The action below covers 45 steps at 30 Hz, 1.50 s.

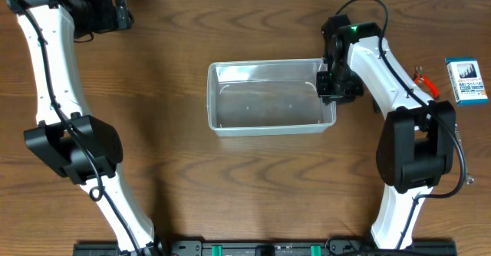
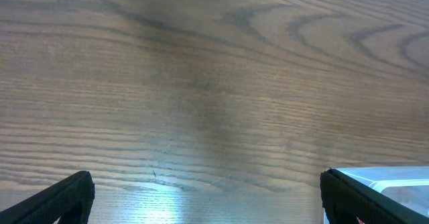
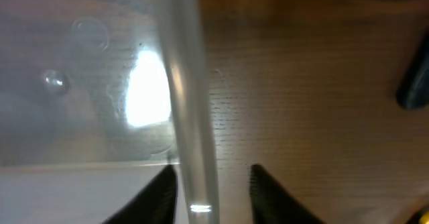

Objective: Pack container
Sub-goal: 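Push the container further right with the right gripper on its wall, then release the container and move the right gripper right toward the hammer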

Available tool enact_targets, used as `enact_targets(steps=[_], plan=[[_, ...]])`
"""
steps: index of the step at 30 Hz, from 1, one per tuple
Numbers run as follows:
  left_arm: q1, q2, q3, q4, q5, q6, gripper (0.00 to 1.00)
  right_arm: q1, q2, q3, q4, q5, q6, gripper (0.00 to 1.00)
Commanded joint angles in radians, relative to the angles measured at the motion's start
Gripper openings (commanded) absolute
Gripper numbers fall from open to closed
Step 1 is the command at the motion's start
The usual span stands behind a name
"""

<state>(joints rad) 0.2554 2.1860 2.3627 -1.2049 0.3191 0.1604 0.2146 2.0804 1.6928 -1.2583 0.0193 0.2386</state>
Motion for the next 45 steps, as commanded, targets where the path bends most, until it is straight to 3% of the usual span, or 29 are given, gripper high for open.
enact_targets(steps=[1,4,12,18,30,34,39,45], plan=[[0.004,-0.005,0.018,-0.006,0.01,-0.002,0.98,0.001,0.001,-0.006,0.005,0.013,0.0,0.51],[0.004,-0.005,0.018,-0.006,0.01,-0.002,0.98,0.001,-0.001,-0.006,0.005,0.006,0.0,0.71],[0.004,-0.005,0.018,-0.006,0.01,-0.002,0.98,0.003,-0.062,-0.006,0.011,-0.032,-0.008,0.77],[0.004,-0.005,0.018,-0.006,0.01,-0.002,0.98,0.003,-0.206,-0.006,0.011,-0.032,-0.007,0.99],[0.004,-0.005,0.018,-0.021,0.01,-0.002,0.98,0.001,-0.51,-0.006,0.01,-0.049,-0.006,0.99],[0.004,-0.005,0.017,-0.027,0.01,-0.002,0.98,0.0,-0.583,-0.006,-0.02,0.032,0.034,0.99],[0.004,-0.005,0.017,-0.029,0.01,-0.002,0.98,0.0,-0.622,-0.006,-0.088,0.197,0.128,0.99],[0.004,-0.005,0.017,-0.028,0.01,-0.002,0.98,-0.013,-0.621,-0.006,-0.105,0.214,0.129,0.99]])
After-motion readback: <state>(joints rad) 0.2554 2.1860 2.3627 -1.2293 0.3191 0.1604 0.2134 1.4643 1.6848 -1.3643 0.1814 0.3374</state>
